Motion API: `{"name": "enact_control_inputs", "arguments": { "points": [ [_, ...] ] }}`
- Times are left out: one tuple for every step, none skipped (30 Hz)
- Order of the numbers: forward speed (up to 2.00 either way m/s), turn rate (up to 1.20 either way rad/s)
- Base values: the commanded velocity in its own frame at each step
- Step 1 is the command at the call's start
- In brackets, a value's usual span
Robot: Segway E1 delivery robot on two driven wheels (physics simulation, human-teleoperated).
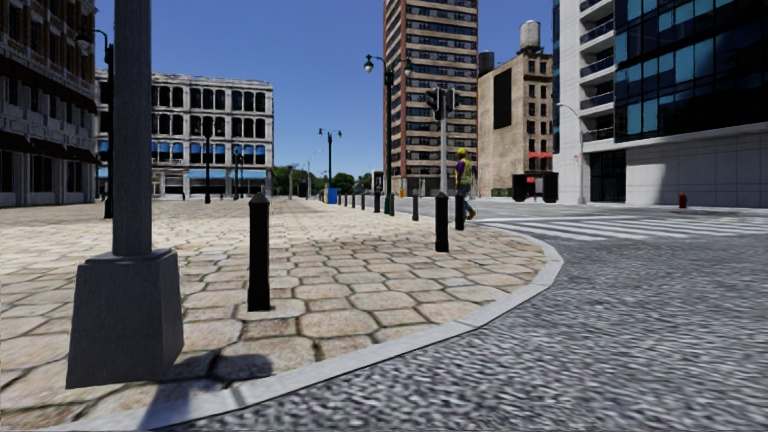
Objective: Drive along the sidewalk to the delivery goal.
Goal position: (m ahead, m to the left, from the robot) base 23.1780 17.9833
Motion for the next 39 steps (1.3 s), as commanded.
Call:
{"name": "enact_control_inputs", "arguments": {
  "points": [
    [1.84, 0.00],
    [1.68, 0.00],
    [1.59, 0.00],
    [1.59, 0.00],
    [1.54, 0.00],
    [1.51, 0.00],
    [1.46, 0.00],
    [1.46, 0.00],
    [1.40, 0.00],
    [1.39, 0.00],
    [1.39, 0.00],
    [1.39, 0.00],
    [1.38, 0.00],
    [1.38, 0.00],
    [1.38, 0.00],
    [1.38, 0.00],
    [1.38, 0.00],
    [1.38, 0.00],
    [1.38, 0.00],
    [1.38, 0.00],
    [1.38, 0.00],
    [1.38, 0.00],
    [1.39, 0.00],
    [1.39, 0.00],
    [1.40, 0.00],
    [1.40, 0.00],
    [1.45, 0.00],
    [1.49, 0.00],
    [1.50, 0.00],
    [1.50, 0.00],
    [1.50, 0.00],
    [1.50, 0.08],
    [1.50, 0.16],
    [1.50, 0.16],
    [1.51, 0.17],
    [1.51, 0.18],
    [1.51, 0.19],
    [1.51, 0.19],
    [1.51, 0.19]
  ]
}}
